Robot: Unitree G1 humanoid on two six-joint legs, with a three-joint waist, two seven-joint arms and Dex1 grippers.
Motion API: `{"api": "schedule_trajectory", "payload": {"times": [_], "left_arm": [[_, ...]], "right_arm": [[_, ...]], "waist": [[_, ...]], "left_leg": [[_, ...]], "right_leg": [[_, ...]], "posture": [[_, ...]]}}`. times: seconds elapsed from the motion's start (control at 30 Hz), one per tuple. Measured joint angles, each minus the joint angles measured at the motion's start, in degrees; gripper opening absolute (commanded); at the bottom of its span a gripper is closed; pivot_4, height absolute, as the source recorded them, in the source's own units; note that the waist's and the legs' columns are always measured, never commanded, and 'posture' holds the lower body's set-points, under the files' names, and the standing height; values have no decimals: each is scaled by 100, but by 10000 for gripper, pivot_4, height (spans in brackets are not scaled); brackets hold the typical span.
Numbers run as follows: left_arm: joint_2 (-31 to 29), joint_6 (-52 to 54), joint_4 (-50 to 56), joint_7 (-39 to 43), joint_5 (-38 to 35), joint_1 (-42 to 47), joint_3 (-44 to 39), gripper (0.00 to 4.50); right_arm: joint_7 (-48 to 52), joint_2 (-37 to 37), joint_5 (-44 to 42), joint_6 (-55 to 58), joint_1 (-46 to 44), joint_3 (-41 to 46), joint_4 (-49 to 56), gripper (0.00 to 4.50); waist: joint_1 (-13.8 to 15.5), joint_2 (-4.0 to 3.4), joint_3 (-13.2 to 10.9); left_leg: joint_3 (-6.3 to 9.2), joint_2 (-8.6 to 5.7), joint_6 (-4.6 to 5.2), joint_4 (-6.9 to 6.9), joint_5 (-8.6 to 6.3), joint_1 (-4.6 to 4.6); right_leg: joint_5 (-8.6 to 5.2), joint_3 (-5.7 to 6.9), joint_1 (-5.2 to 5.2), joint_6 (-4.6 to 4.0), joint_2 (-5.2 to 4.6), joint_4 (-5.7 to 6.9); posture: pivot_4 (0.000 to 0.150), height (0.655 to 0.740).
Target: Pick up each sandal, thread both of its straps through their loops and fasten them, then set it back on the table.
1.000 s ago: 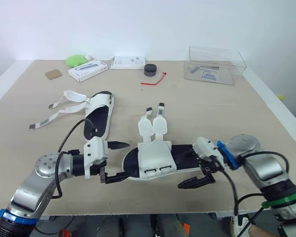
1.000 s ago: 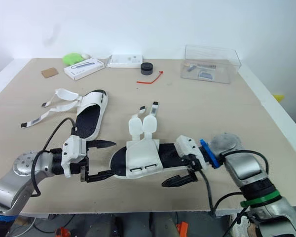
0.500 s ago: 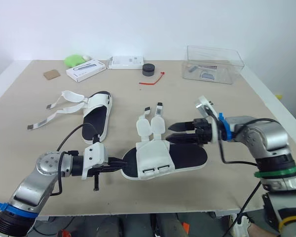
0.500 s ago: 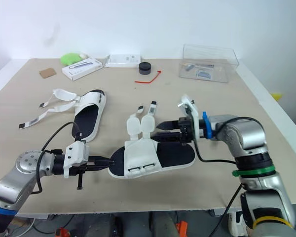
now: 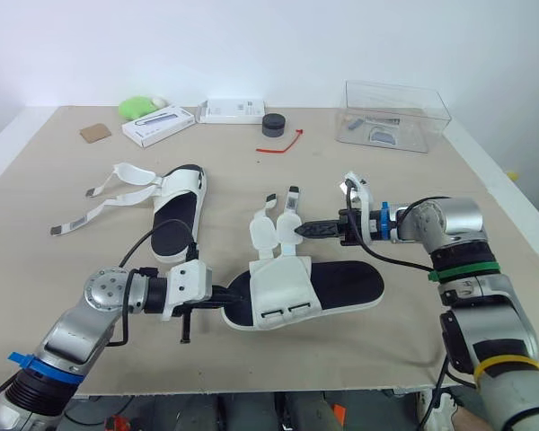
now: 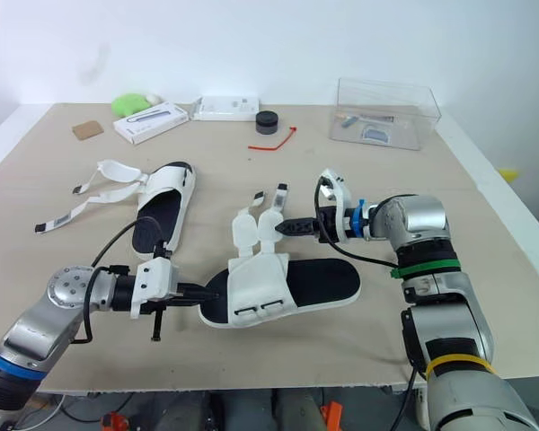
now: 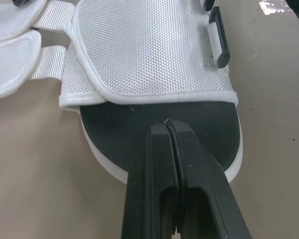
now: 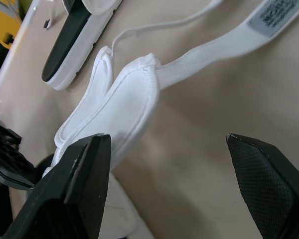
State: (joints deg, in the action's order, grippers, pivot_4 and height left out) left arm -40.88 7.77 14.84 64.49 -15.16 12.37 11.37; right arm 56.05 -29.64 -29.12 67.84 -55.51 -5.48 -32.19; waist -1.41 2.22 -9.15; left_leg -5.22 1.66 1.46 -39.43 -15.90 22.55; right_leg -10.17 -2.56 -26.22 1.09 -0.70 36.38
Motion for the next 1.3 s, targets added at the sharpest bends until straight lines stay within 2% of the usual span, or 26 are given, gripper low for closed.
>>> {"api": "schedule_trajectory", "payload": {"times": [0.23, 0.4, 0.93, 0.97, 1.03, 1.1, 1.2, 1.27, 1.3], "left_arm": [[-2, -12, 8, 5, 71, 78, 15, 411], [25, -37, 4, -4, 130, 105, 26, 411], [75, -198, 7, -63, 244, -85, 40, 411], [75, -238, 13, -75, 259, -127, 40, 0], [75, -242, 20, -80, 269, -145, 40, 0], [76, -268, 45, -101, 287, -190, 40, 0], [86, -322, 53, -133, 336, -240, 40, 0], [113, -382, 38, -147, 354, -237, 40, 0], [116, -398, 26, -147, 358, -232, 40, 0]], "right_arm": [[-216, 581, -46, 175, -716, 539, -1064, 39812], [-525, 926, 18, -104, -1079, 897, -1962, 39812], [-852, 1251, 403, -1325, -1802, 1512, -3491, 39812], [-898, 1253, 431, -1407, -1828, 1571, -3568, 35895], [-911, 1253, 449, -1429, -1838, 1592, -3588, 30817], [-904, 1255, 484, -1545, -1864, 1662, -3654, 21359], [-617, 1253, 664, -1886, -1861, 1556, -3643, 10536], [-335, 1253, 776, -2127, -1858, 1435, -3526, 851], [-213, 1253, 822, -2210, -1854, 1392, -3464, 285]], "waist": [[-13, -1, 0], [-16, -2, 0], [-58, -2, 0], [-64, -2, 0], [-67, -2, 0], [-81, -2, 0], [-117, -3, 0], [-122, -4, -1], [-122, -4, -1]], "left_leg": [[3, 5, -3, 0, 2, -2], [1, 3, -3, 0, 2, 1], [1, 4, -3, 4, 1, 1], [1, 4, -3, 4, 1, 1], [1, 4, -3, 5, 1, 1], [1, 4, -3, 5, 1, 1], [1, 4, -3, 5, 1, 0], [1, 4, -3, 5, 1, 0], [2, 4, -3, 5, 1, 0]], "right_leg": [[4, 1, 1, -4, 7, 3], [4, 0, -1, -3, 4, 2], [4, -1, -2, -3, 4, 2], [4, -1, -2, -4, 4, 2], [4, -1, -2, -4, 4, 3], [4, -2, -2, -4, 4, 2], [4, -2, -2, -3, 3, 2], [4, -2, -2, -3, 4, 3], [4, -2, -2, -3, 4, 3]], "posture": [[1500, 7400], [1500, 7400], [1500, 7400], [1500, 7400], [1500, 7400], [1500, 7400], [1500, 7400], [1500, 7400], [1500, 7400]]}}
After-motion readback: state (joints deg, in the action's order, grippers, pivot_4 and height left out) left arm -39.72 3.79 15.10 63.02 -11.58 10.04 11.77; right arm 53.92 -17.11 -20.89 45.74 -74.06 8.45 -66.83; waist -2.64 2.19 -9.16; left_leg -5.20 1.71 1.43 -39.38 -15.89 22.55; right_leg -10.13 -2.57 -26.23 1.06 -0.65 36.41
